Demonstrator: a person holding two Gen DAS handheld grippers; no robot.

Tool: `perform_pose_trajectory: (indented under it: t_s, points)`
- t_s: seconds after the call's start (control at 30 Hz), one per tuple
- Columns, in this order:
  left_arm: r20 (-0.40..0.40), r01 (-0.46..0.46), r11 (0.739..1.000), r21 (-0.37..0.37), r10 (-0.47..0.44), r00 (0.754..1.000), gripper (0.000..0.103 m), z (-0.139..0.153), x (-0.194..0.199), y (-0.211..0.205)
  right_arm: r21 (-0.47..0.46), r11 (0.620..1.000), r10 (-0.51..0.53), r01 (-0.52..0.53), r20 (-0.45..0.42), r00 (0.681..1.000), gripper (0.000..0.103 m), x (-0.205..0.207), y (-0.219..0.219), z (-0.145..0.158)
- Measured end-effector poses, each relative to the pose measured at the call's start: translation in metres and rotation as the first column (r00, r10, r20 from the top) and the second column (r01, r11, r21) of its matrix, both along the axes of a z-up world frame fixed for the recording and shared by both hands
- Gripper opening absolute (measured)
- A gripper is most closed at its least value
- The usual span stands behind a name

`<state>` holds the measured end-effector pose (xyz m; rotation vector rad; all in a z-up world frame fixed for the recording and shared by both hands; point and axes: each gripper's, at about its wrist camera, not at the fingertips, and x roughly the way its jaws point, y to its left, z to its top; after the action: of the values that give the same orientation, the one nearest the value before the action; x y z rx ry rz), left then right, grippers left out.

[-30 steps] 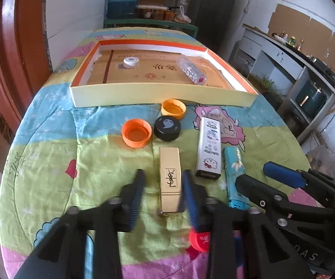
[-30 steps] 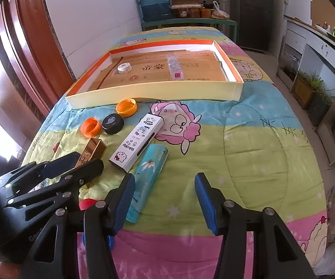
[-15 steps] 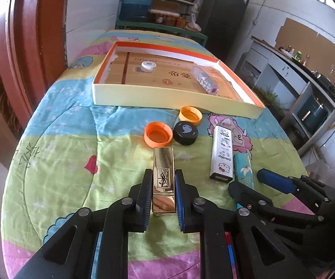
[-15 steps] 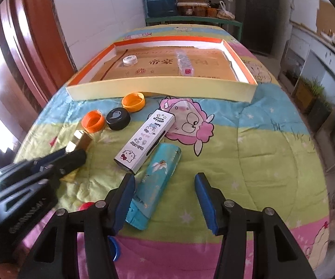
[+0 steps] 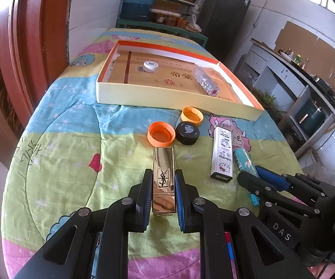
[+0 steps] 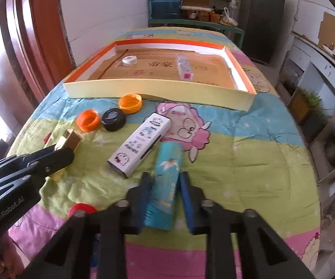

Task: Organize rigid objects
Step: 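Grasp the teal tube with the right tool while the left tool holds the lipstick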

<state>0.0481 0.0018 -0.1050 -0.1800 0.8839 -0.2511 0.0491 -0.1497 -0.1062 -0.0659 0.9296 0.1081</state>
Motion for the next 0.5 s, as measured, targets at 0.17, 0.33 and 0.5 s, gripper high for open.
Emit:
perform_pose_trajectory:
  t_s: [0.17,0.33,0.5]
  points:
    - [0.006,-0.002,1.000,-0.013,0.002,1.000,0.018,0.002,0.000,0.002,0.057,0.998,-0.001,0.001,-0.005,1.000,0.023,0.000,-0.010,0.002]
    - [0.014,0.002,1.000,-0.020,-0.002,1.000,0.018,0.005,-0.001,0.002,0.086,0.996,-0.004,0.004,0.002,1.000,0.023,0.000,-0.017,0.007]
    - [0.022,0.003,1.000,-0.027,-0.002,1.000,0.018,0.010,-0.003,0.002,0.111,0.994,-0.005,0.003,0.017,1.000,0.023,-0.001,-0.019,0.013]
